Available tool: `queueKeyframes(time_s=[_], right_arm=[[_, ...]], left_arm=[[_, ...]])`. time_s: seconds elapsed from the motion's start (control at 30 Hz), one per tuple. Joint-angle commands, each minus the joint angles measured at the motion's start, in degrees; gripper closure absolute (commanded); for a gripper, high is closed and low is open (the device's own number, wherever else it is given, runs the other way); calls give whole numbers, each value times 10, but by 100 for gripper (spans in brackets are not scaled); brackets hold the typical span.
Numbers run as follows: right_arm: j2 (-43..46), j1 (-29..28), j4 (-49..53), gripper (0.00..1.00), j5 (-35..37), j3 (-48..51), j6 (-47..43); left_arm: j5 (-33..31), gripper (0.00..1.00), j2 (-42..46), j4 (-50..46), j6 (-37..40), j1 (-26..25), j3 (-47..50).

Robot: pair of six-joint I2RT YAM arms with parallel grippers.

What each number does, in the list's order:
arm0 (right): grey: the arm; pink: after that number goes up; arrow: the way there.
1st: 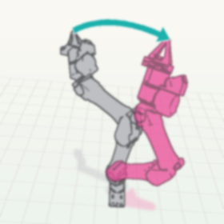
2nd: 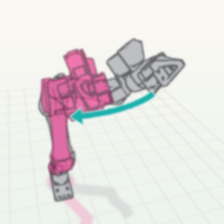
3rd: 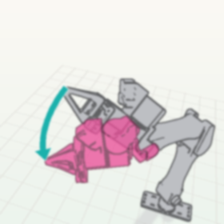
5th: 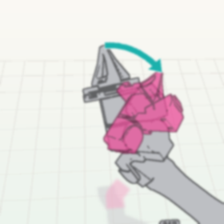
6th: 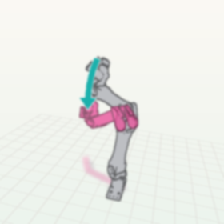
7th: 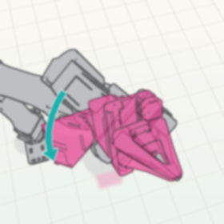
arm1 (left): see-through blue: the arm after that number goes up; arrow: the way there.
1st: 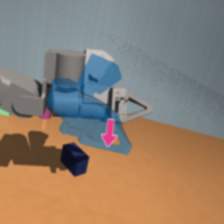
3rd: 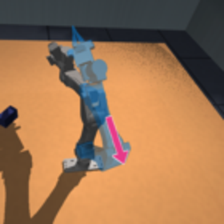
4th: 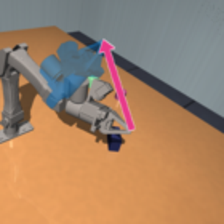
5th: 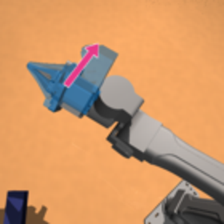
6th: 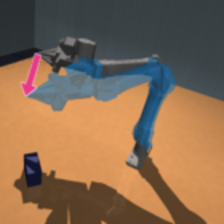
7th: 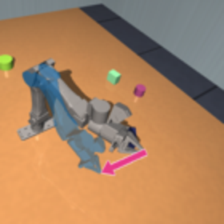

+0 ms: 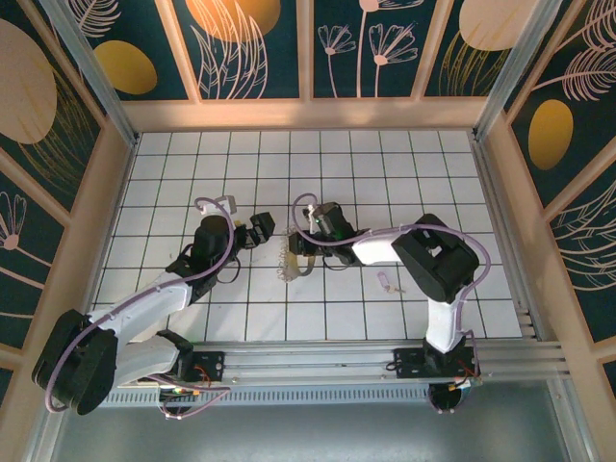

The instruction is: Put the keys on the keyring

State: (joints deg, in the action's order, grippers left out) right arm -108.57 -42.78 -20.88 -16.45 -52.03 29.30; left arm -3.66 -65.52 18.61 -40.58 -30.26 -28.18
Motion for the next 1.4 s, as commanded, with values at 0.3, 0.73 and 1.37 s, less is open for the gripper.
queueKeyframes(time_s=[0.3,0.73,1.37], right_arm=[[102,17,23,63,9,40,-12],[150,-29,41,42,80,137,45],[105,-127,17,42,73,47,32]], left_arm=[[23,1,-15,17,-8,5,-11],[2,1,-41,2,36,23,-93],[56,1,-114,-5,48,71,-179]])
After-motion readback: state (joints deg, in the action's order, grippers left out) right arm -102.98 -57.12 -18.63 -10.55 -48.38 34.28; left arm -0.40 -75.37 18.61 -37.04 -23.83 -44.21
